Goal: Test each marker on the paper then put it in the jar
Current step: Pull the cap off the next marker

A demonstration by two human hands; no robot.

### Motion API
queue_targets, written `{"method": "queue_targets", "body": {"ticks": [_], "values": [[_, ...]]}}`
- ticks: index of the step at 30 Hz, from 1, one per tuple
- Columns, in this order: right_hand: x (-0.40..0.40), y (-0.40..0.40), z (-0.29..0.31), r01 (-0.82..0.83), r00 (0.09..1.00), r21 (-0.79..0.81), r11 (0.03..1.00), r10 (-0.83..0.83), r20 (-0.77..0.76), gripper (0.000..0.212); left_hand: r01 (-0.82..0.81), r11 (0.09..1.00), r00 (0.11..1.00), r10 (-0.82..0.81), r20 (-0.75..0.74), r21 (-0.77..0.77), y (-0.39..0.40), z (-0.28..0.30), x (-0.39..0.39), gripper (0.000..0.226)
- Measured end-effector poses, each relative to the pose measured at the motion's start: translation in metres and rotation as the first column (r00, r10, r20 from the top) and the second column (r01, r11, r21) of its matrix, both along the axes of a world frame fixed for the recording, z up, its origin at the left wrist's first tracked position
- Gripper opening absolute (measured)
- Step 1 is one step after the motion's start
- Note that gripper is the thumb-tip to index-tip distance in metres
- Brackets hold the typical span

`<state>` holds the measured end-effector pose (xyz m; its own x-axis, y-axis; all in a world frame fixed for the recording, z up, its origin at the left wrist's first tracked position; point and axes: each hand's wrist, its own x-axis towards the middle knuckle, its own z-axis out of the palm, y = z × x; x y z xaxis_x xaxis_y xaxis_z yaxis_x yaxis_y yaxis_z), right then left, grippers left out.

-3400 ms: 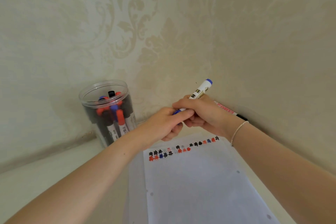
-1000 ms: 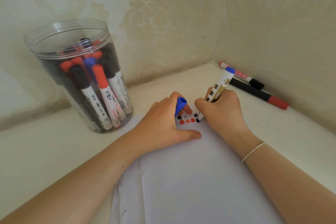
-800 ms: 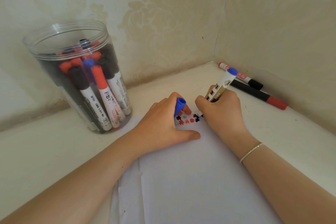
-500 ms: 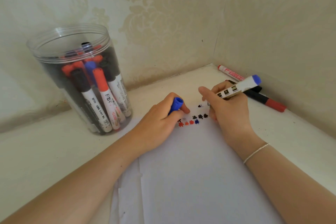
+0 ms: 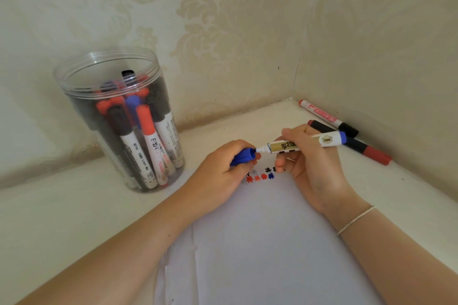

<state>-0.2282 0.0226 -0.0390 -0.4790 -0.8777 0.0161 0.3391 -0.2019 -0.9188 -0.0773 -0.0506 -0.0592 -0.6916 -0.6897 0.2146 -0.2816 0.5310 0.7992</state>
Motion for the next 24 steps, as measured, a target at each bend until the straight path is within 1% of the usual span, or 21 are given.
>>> {"method": "queue_targets", "body": {"ticks": [4, 7, 8, 9, 10, 11, 12, 13, 15, 16, 17, 18, 19, 22, 24], "values": [[0.003, 0.0, -0.002, -0.071, 0.987, 0.034, 0.997, 0.075, -0.143, 0.014, 0.024, 0.999, 1.0, -0.024, -0.008, -0.028, 0.0, -0.002, 0.0, 0.019], [0.002, 0.002, -0.002, -0.155, 0.972, 0.04, 0.987, 0.16, -0.173, 0.016, 0.029, 0.999, 0.998, -0.03, -0.052, -0.014, 0.0, -0.001, 0.002, 0.021], [0.001, 0.002, -0.001, -0.187, 0.971, 0.03, 0.982, 0.189, -0.149, 0.018, 0.036, 0.999, 0.997, -0.036, -0.067, -0.004, 0.001, 0.0, 0.002, 0.021], [0.001, 0.003, -0.001, -0.222, 0.97, 0.014, 0.975, 0.223, -0.093, 0.024, 0.047, 0.999, 0.996, -0.046, -0.078, 0.007, 0.002, 0.001, 0.002, 0.019], [0.0, 0.004, 0.0, -0.245, 0.969, -0.002, 0.97, 0.245, -0.016, 0.034, 0.06, 0.998, 0.995, -0.059, -0.085, 0.018, 0.002, 0.003, 0.003, 0.018], [-0.001, 0.004, 0.002, -0.241, 0.969, -0.009, 0.97, 0.241, 0.052, 0.043, 0.074, 0.997, 0.994, -0.072, -0.087, 0.024, 0.003, 0.004, 0.004, 0.017], [-0.002, 0.004, 0.002, -0.204, 0.976, -0.013, 0.979, 0.204, 0.078, 0.046, 0.085, 0.996, 0.993, -0.083, -0.082, 0.025, 0.004, 0.004, 0.004, 0.015], [-0.003, 0.004, 0.003, -0.139, 0.988, -0.019, 0.99, 0.14, 0.065, 0.041, 0.088, 0.996, 0.994, -0.086, -0.071, 0.016, 0.005, 0.005, 0.005, 0.013], [-0.005, 0.004, 0.002, 0.066, 0.995, -0.02, 0.998, -0.068, -0.079, 0.014, 0.068, 0.996, 0.997, -0.07, -0.043, -0.052, 0.007, 0.005, 0.006, 0.014], [-0.005, 0.004, 0.002, 0.17, 0.966, -0.008, 0.985, -0.168, -0.197, 0.01, 0.048, 0.992, 0.998, -0.051, -0.023, -0.12, 0.007, 0.006, 0.006, 0.016], [-0.003, 0.005, 0.002, 0.234, 0.922, 0.006, 0.972, -0.22, -0.32, 0.014, 0.023, 0.979, 1.0, -0.025, -0.005, -0.201, 0.008, 0.007, 0.005, 0.021], [-0.001, 0.004, 0.0, 0.271, 0.875, 0.009, 0.962, -0.243, -0.419, 0.017, -0.006, 0.961, 1.0, 0.006, 0.001, -0.277, 0.008, 0.008, 0.004, 0.027], [0.002, 0.002, 0.0, 0.299, 0.843, 0.013, 0.954, -0.257, -0.472, 0.019, -0.036, 0.943, 0.999, 0.035, -0.009, -0.33, 0.008, 0.008, 0.004, 0.032], [0.009, -0.001, 0.0, 0.363, 0.79, 0.034, 0.931, -0.288, -0.541, 0.024, -0.083, 0.937, 0.996, 0.063, -0.067, -0.339, 0.01, 0.008, 0.004, 0.035], [0.009, -0.002, 0.0, 0.361, 0.77, 0.061, 0.931, -0.261, -0.582, 0.026, -0.081, 0.934, 0.996, 0.06, -0.071, -0.349, 0.01, 0.008, 0.005, 0.037]]}}
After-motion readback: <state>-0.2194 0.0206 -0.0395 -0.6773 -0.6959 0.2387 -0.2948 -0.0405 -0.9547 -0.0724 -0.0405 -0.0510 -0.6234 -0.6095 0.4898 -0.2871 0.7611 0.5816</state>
